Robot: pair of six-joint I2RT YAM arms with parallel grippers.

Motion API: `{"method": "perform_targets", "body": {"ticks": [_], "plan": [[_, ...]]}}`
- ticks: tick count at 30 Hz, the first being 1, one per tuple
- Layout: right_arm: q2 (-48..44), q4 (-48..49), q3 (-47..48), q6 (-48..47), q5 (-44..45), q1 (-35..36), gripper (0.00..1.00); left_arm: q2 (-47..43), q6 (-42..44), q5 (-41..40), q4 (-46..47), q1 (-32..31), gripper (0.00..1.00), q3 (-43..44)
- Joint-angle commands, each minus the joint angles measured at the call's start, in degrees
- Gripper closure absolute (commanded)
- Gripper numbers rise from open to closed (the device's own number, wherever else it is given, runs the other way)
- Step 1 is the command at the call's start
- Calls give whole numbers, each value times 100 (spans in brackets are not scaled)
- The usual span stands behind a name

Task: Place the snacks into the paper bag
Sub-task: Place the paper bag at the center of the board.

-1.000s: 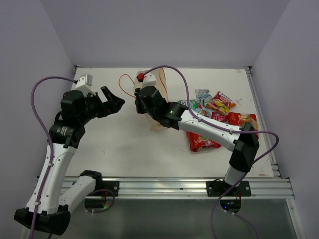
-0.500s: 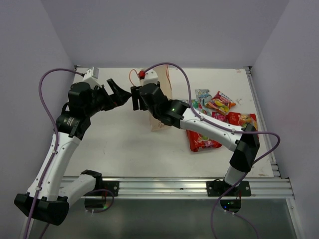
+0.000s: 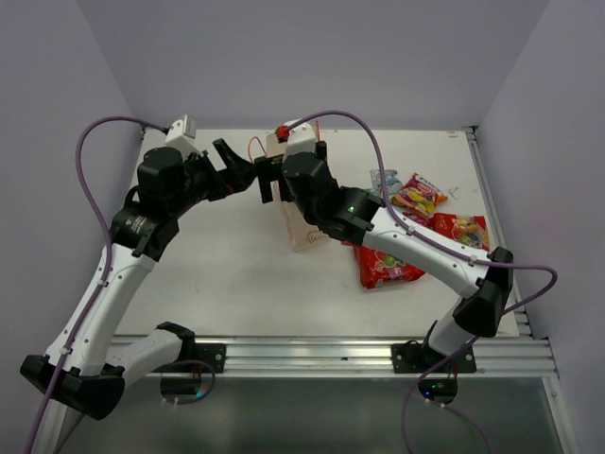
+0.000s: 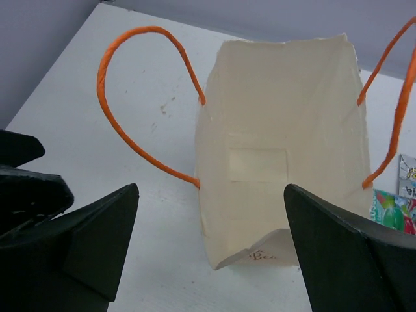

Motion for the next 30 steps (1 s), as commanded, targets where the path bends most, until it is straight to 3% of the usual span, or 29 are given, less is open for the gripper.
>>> {"method": "perform_targets", "body": {"ticks": [1,11,20,30], "plan": [[-408,101,159,-234,119,47,1,46,-145,-244,140,-200,0,267],[-1708,188,-878,-279,557,47,1,669,-224,-1738,-562,-1306,0,803],[-3034,-48,-2170,29,936,47,1,1328,-373,-2855,-914,-1922,0,1058],[-4230,-523,-3374,600,875,56,1,1970,-540,-3751,-1107,-2125,14,1506]]}}
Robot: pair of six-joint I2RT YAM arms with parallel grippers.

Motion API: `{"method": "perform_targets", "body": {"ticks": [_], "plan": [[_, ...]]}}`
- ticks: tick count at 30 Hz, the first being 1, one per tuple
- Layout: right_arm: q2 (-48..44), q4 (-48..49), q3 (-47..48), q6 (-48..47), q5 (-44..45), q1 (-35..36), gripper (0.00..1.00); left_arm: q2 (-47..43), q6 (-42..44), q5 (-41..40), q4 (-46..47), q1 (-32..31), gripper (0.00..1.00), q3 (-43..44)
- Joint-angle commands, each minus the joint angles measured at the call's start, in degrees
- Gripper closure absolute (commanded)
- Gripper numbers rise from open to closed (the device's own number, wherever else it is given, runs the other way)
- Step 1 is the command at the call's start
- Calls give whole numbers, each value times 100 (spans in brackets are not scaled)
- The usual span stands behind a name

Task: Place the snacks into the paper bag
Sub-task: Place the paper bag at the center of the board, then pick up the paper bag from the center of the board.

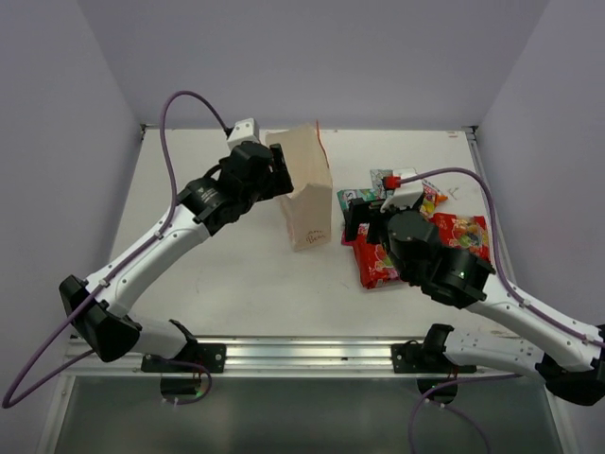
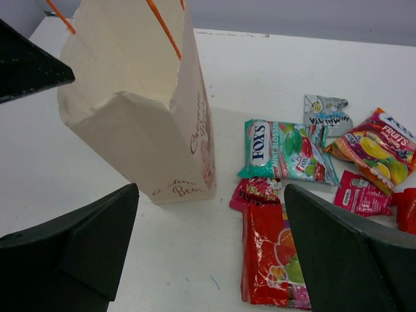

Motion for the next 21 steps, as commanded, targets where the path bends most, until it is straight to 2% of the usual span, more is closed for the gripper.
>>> {"method": "perform_targets", "body": {"ticks": [1,8,9,14,15,17,21], "plan": [[-330,-167,-205,353,125,39,2,230,-228,-572,-50,-40,15,394],[-796,-238,-601,450,-7,39,1,618,-325,-809,-313,-93,23,648],[-823,-246,-653,433,2,39,1,653,-334,-835,-340,-93,28,675],[-928,-273,-724,345,-7,39,2,768,-325,-1029,-445,-84,36,754],[-937,-282,-742,319,2,39,1,794,-299,-1038,-463,-93,41,763],[-963,-282,-759,283,10,39,1,838,-281,-1082,-498,-84,45,789],[-1060,-282,-786,204,63,39,1,864,-211,-1126,-472,-84,66,816]]}}
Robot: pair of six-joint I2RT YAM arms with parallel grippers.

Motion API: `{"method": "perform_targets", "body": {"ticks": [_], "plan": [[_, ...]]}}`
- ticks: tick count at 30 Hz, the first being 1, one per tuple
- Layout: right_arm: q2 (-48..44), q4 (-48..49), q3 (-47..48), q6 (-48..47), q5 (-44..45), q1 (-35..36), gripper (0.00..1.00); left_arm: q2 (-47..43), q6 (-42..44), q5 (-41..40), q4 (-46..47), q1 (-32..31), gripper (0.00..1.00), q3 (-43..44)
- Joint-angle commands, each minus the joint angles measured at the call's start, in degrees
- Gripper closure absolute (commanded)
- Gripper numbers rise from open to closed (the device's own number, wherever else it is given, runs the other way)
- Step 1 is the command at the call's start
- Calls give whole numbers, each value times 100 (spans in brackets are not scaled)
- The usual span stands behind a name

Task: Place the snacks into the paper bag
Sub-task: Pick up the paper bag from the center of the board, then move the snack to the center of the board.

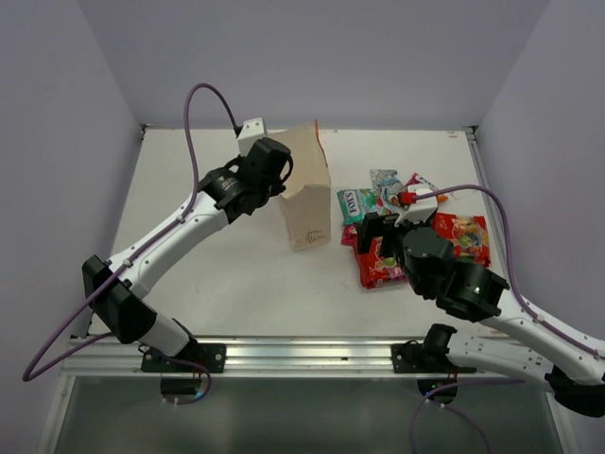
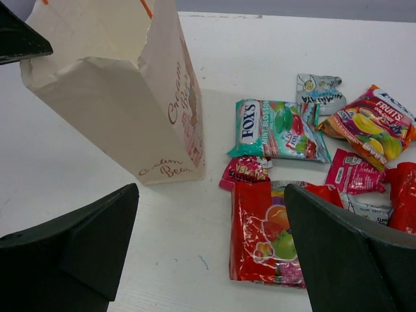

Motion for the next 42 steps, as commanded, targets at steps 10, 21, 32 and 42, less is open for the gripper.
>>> {"method": "perform_targets", "body": {"ticks": [10,21,32,42], "plan": [[-116,-11,-5,-142,307,19,1,52,617,-477,-167,76,100,564],[218,-11,12,-45,447,19,1,-528,2490,-689,342,629,100,327],[824,-432,-154,526,-243,-1156,1,-977,3958,-706,1194,1262,100,-454],[1237,-872,-612,1220,-1793,-2767,3,-1460,4205,-662,1731,1333,100,-1185]]}}
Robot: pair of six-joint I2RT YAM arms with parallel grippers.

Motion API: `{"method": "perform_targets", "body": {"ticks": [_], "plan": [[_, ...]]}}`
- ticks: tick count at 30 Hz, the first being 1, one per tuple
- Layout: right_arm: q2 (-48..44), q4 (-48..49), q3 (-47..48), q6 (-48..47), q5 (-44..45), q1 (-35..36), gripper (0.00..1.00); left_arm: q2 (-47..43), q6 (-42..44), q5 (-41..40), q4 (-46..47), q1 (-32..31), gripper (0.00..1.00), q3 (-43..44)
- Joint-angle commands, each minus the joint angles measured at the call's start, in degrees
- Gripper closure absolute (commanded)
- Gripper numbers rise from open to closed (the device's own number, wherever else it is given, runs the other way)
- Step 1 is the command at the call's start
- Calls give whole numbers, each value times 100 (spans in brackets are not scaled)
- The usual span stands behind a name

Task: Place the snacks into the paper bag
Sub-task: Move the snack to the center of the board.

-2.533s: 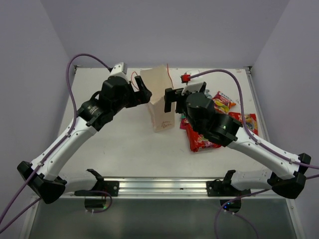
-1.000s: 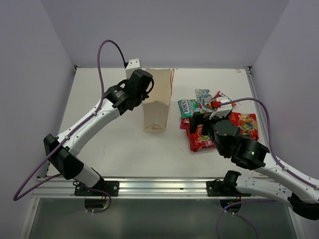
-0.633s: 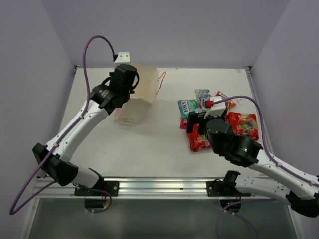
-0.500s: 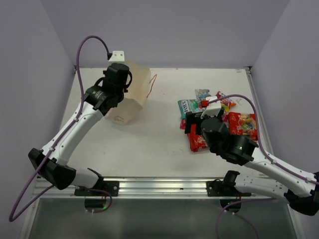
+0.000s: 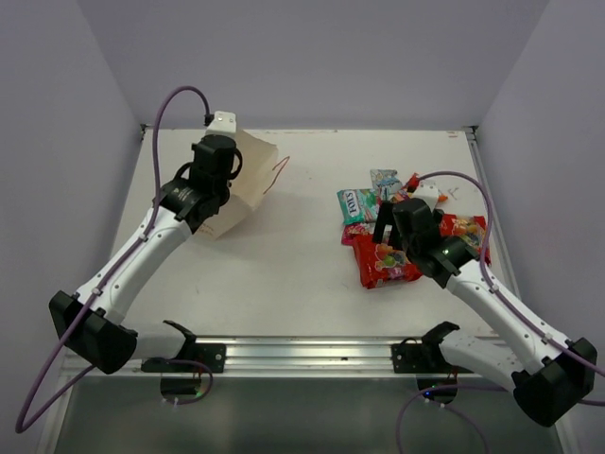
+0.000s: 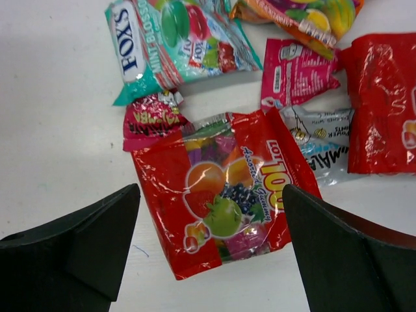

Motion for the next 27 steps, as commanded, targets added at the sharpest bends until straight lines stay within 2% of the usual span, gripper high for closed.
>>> {"method": "perform_targets", "body": {"ticks": [1,5,7,12,15,21,27], "plan": [[238,-356,-174,444,-458,-109,5,-363,157,-37,623,76,100,-218],[397,-751,-324,612,-546,-110,12,-407,95,86,650,102,100,-395],[467,-822,-403,603,-599,-110,18,-416,43,121,633,120,100,-431],[757,-551,-676,568,-1204,-83,33,-582,-1,270,712,164,100,-536],[1152,-305,-624,664,-1302,118,38,-679,-10,314,826,199,100,-624],[2330,126,-114,1130,-1179,1382,39,-688,-45,297,870,234,100,-685],[3455,758,755,1315,-1065,2052,39,-697,-72,271,896,261,100,-721]]}}
